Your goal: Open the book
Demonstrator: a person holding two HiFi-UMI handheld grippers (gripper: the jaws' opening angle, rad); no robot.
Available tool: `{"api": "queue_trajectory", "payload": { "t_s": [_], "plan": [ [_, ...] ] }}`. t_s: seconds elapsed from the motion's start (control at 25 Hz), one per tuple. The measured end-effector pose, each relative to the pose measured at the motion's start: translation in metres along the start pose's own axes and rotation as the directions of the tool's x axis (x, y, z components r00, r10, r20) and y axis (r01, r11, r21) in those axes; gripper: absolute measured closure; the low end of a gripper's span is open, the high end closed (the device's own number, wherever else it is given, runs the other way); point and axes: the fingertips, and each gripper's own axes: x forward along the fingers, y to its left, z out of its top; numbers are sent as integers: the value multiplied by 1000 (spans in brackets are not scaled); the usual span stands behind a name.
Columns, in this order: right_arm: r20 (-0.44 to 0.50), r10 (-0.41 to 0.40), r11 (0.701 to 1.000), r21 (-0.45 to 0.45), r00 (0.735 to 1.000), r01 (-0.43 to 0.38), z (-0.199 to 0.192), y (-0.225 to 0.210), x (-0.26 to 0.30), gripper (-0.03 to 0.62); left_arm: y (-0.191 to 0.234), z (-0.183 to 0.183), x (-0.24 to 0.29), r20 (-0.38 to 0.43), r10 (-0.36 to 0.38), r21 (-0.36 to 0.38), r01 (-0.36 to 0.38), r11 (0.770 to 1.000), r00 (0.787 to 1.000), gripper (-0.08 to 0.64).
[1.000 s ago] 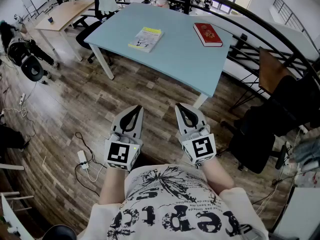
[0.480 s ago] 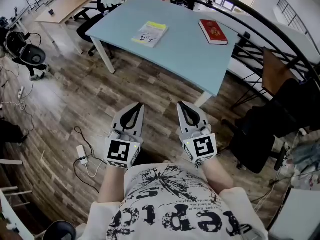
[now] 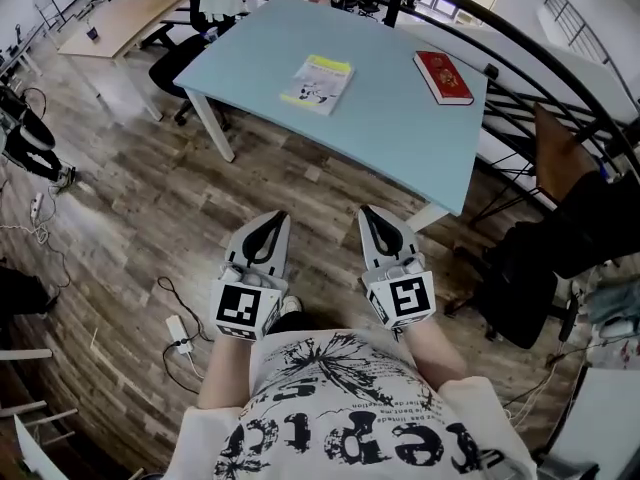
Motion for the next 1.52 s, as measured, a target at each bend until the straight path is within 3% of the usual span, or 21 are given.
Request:
{"api": "queue_trajectory", "payload": {
  "t_s": [0.32, 0.64, 1.32, 1.52],
  "plan": [
    [-4, -73, 997, 1, 997, 73, 17, 23, 88, 581, 101, 11, 14, -12, -40, 10, 41, 999, 999, 537],
    [-34, -101, 995, 12, 994, 101, -2, 0, 164, 581, 157, -4, 62, -32, -46, -12, 46, 999, 998, 537],
    [-32, -174, 984, 26, 984, 174, -20, -171, 309, 581, 212, -9, 298, -103, -132, 17, 134, 991, 986, 537],
    [-73, -246, 967, 54, 967, 250, -38, -212, 323, 581, 208, -22, 357, -137, -222, -16, 222, 975, 965, 537]
  ]
}}
